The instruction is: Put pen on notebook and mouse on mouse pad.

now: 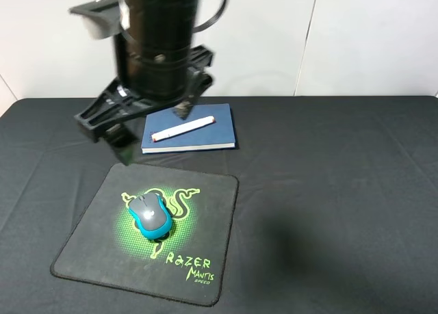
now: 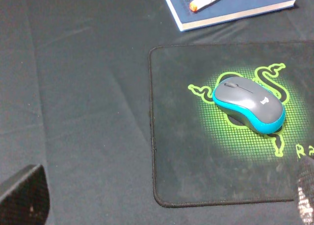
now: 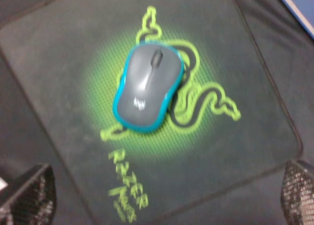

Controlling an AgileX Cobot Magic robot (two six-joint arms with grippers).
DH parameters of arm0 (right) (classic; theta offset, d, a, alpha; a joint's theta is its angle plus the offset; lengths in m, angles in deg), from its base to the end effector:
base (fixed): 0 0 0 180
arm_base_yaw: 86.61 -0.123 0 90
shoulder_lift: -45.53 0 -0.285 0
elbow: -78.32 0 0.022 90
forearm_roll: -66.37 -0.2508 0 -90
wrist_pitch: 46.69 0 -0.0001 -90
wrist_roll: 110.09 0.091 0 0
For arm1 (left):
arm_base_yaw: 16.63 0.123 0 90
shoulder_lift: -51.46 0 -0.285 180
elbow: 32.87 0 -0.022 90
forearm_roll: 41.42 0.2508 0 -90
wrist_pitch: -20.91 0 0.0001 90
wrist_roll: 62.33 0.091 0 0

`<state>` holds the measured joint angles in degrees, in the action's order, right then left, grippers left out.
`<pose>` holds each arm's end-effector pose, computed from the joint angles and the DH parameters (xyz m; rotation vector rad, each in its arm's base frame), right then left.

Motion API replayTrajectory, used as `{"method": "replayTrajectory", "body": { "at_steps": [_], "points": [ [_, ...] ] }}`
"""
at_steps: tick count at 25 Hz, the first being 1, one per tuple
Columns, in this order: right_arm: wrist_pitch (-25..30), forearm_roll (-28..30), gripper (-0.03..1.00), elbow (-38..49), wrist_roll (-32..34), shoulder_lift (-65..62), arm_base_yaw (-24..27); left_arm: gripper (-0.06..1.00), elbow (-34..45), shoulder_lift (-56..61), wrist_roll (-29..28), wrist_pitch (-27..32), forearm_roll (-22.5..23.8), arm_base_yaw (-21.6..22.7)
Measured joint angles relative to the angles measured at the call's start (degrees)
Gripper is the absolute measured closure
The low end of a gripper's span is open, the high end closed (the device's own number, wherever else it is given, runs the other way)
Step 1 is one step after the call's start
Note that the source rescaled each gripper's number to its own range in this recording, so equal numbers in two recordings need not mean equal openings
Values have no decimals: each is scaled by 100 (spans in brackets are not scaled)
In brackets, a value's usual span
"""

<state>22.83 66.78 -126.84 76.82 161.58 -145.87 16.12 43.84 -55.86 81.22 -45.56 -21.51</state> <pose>0.2084 0.3492 0.3114 -1.2544 2.5478 0.2591 -0.0047 -0.0053 0.2761 0.2044 2.0289 -0.0691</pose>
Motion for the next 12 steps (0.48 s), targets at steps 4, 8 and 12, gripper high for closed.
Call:
{"method": "replayTrajectory", "body": {
  "at_steps": [4, 8, 12],
  "points": [
    [7, -41, -3, 849, 0, -828, 0, -6, 0, 0, 0, 0, 0, 0],
    [7, -41, -3, 1658, 0, -1589, 0, -6, 0, 0, 0, 0, 0, 0],
    [11, -41, -3, 2389, 0, -2296, 0, -6, 0, 0, 0, 0, 0, 0]
  ]
}}
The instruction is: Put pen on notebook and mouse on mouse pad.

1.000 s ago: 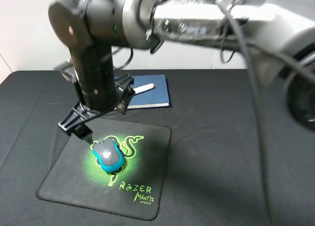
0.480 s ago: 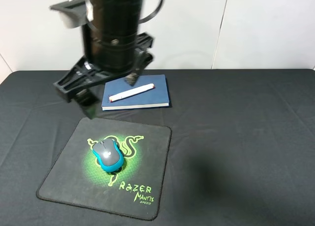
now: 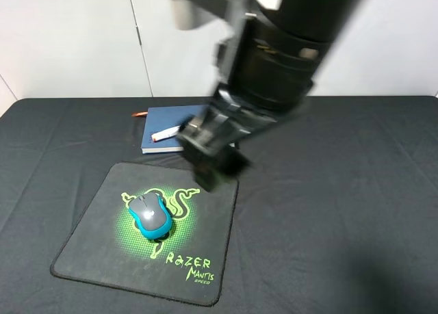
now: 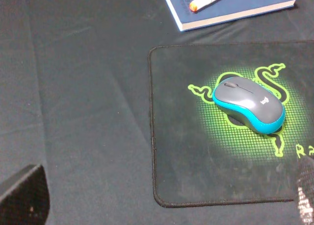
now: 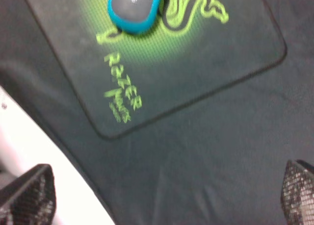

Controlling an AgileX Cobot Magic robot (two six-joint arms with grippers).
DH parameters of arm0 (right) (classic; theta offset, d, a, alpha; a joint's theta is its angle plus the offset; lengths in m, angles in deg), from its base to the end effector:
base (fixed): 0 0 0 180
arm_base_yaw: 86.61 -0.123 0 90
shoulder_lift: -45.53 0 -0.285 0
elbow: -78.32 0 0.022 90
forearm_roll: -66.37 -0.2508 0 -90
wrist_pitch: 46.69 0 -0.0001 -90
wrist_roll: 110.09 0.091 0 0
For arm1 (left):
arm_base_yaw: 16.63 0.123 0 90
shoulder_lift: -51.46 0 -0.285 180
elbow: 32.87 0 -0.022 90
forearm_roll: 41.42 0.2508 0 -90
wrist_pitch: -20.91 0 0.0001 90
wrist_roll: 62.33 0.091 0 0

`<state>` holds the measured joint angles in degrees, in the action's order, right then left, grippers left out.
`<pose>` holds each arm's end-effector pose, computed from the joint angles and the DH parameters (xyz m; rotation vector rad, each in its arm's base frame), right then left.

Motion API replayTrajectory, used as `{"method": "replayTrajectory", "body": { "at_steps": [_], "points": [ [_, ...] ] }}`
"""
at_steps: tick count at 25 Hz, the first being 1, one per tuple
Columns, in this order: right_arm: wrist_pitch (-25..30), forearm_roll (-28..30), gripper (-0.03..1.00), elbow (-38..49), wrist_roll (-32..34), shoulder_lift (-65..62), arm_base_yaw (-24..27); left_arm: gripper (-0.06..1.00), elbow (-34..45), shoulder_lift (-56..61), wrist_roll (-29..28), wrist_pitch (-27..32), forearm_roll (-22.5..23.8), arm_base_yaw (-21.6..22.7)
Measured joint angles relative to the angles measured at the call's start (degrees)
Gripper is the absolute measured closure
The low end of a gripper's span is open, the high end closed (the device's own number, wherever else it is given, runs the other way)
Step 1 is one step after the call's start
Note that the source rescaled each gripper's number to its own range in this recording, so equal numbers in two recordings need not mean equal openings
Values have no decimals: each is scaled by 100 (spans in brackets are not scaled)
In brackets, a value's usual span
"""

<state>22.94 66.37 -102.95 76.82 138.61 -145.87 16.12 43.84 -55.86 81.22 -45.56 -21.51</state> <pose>0.1511 0.2540 0.3354 -1.2612 2.5660 0.2550 -0.0047 -0.0053 0.2761 0.2044 2.0289 -0.0691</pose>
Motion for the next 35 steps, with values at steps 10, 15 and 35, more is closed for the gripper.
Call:
{"method": "replayTrajectory", "body": {
  "at_steps": [10, 15, 35],
  "points": [
    [7, 0, -3, 1676, 0, -1578, 0, -6, 0, 0, 0, 0, 0, 0],
    [7, 0, -3, 2426, 0, -2355, 0, -6, 0, 0, 0, 0, 0, 0],
    [-1143, 65, -3, 4515, -5, -6553, 3360, -6, 0, 0, 0, 0, 0, 0]
  ]
}}
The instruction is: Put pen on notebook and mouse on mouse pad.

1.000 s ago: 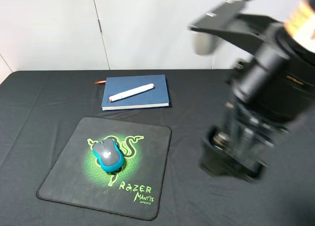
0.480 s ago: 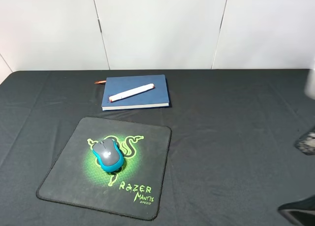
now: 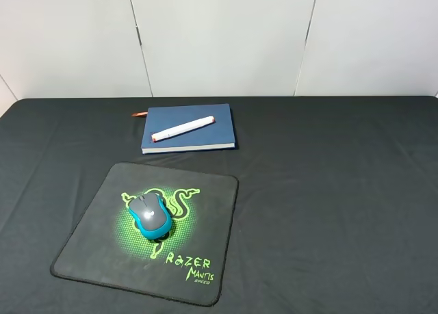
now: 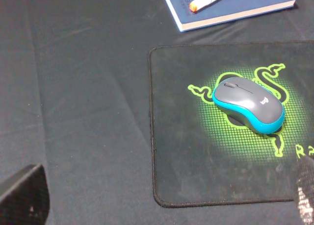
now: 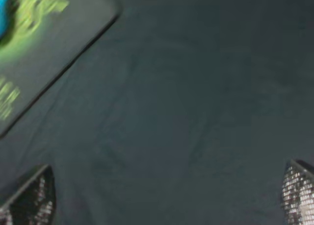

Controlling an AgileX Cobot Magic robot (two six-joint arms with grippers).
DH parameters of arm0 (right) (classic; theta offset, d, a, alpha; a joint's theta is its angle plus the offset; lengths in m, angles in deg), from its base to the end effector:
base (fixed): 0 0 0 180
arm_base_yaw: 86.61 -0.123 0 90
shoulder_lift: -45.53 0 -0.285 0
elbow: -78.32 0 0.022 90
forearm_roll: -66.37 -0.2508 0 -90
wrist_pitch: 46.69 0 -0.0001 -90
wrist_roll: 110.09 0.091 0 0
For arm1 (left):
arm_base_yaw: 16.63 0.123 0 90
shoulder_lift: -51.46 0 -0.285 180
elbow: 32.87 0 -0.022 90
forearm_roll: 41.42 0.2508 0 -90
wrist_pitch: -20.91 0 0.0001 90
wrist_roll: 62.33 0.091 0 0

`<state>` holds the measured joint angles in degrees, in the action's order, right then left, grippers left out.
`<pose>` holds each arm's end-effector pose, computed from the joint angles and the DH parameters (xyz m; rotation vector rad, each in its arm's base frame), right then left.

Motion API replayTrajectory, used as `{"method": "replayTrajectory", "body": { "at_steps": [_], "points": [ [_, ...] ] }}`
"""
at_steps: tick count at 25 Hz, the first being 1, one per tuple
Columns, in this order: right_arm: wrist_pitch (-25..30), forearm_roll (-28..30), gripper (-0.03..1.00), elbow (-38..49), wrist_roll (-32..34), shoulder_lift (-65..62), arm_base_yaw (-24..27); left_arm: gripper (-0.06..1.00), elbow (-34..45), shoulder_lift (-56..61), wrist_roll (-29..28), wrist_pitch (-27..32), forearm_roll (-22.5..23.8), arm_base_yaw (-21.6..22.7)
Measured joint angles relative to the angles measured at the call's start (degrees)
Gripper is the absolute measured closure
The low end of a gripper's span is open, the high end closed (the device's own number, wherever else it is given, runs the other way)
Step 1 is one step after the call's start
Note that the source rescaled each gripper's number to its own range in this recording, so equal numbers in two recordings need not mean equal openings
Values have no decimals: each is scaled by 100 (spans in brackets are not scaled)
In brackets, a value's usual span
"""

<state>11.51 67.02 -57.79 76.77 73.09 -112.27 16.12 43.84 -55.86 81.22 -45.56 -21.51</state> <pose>0.0437 0.0200 0.2974 -0.3738 2.2480 0.2863 -0.0047 -0.0053 0.2761 0.2044 2.0289 -0.0691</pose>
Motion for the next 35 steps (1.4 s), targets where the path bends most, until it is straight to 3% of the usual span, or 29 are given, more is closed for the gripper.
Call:
{"method": "replayTrajectory", "body": {
  "at_steps": [6, 11, 35],
  "points": [
    [-49, -6, -3, 416, -290, -1522, 1880, -6, 0, 0, 0, 0, 0, 0],
    [-17, -24, -3, 459, -336, -2004, 2710, -6, 0, 0, 0, 0, 0, 0],
    [4, -65, -3, 494, -359, -2014, 2786, -6, 0, 0, 0, 0, 0, 0]
  ]
}}
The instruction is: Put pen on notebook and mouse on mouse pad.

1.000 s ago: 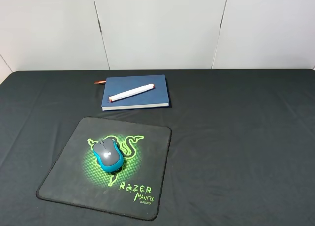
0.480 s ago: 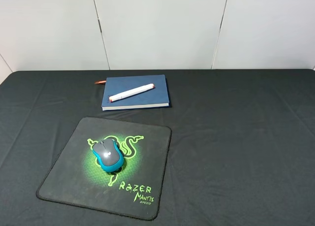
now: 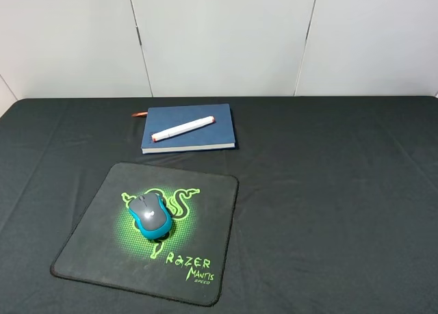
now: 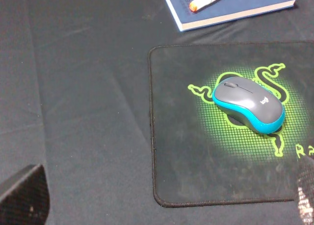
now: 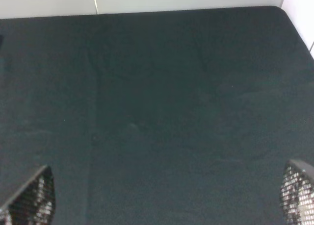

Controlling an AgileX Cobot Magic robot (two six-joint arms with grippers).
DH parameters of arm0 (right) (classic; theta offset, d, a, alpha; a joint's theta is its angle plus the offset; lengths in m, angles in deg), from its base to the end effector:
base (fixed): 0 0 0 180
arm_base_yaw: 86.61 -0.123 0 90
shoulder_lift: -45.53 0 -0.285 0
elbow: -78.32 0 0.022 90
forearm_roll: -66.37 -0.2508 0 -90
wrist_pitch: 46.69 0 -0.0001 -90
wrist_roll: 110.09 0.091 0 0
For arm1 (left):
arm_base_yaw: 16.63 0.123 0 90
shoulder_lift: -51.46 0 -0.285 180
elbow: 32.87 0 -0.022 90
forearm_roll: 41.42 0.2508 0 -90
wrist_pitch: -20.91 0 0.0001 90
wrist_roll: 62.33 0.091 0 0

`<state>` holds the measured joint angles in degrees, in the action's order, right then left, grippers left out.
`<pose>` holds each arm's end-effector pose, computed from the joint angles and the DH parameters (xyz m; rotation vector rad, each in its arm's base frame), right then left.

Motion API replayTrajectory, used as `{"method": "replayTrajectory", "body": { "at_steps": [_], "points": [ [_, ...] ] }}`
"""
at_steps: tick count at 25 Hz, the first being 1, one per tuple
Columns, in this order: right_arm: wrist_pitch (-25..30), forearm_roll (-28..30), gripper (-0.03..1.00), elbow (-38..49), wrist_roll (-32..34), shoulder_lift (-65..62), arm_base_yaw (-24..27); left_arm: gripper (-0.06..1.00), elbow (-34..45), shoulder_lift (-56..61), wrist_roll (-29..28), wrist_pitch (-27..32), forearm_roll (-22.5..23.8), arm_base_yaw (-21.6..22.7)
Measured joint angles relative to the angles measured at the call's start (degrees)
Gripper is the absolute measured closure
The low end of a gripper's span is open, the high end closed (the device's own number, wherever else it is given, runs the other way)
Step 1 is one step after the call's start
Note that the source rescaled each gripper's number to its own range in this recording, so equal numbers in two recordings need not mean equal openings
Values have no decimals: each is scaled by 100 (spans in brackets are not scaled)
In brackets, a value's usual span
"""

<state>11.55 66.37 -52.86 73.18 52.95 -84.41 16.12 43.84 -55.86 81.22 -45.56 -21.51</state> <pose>-0.0036 0.0001 0.2797 0.0953 1.9958 0.0120 -0.0047 -0.0053 0.2761 0.2044 2.0289 -0.0691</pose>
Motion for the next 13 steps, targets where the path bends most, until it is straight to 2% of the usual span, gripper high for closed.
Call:
{"method": "replayTrajectory", "body": {
  "at_steps": [13],
  "points": [
    [0, 0, -3, 0, 0, 0, 0, -6, 0, 0, 0, 0, 0, 0]
  ]
}}
